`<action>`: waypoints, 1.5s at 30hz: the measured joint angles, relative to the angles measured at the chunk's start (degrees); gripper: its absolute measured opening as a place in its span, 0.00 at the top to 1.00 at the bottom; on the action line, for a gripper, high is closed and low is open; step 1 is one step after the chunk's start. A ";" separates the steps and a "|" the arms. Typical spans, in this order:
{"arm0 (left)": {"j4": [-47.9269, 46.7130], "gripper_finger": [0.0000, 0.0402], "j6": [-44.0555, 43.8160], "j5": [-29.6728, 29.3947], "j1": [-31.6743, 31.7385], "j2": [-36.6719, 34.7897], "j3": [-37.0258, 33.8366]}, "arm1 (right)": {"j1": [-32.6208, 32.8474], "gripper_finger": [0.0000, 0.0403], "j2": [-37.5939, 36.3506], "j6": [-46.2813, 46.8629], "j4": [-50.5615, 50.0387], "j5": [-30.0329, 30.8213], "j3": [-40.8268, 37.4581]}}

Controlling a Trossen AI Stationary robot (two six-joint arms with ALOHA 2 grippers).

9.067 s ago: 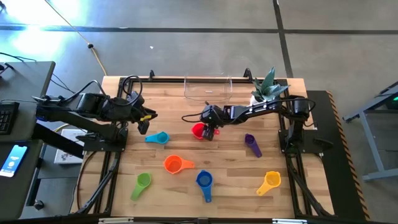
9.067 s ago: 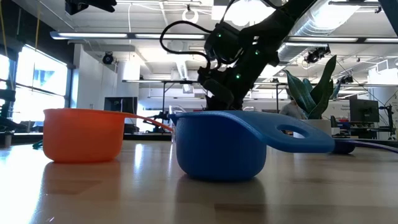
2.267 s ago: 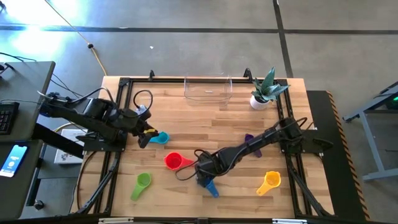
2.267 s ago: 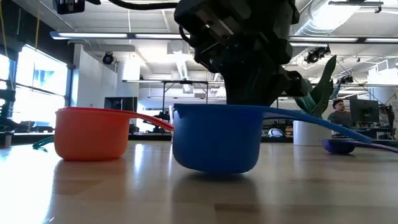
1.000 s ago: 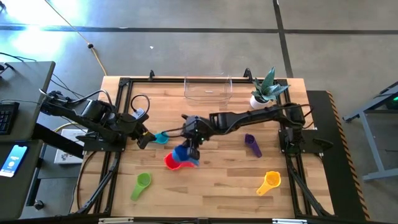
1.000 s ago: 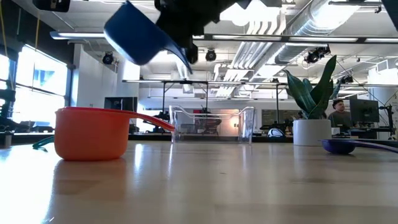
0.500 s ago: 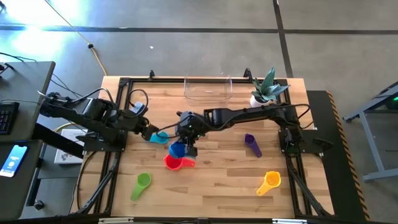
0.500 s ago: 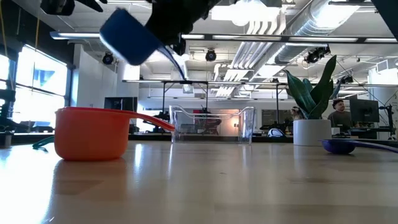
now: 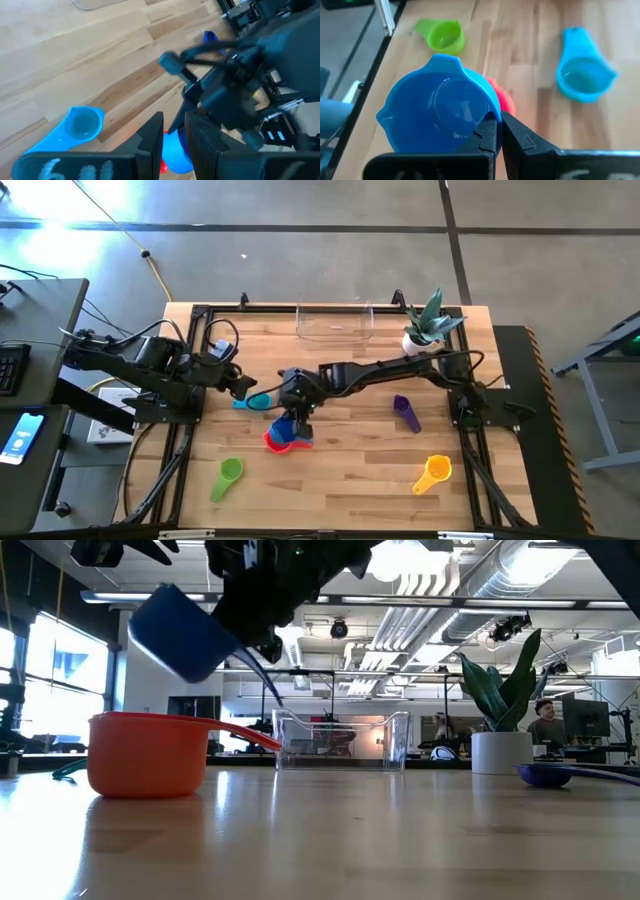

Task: Nest measuring cups in basket
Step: Stack the blue measuring cup on top of the red measuring cup

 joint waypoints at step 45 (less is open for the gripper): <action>-0.04 0.83 1.11 -0.07 -0.09 0.00 0.00 | 0.46 0.83 3.85 0.02 3.29 0.68 -0.03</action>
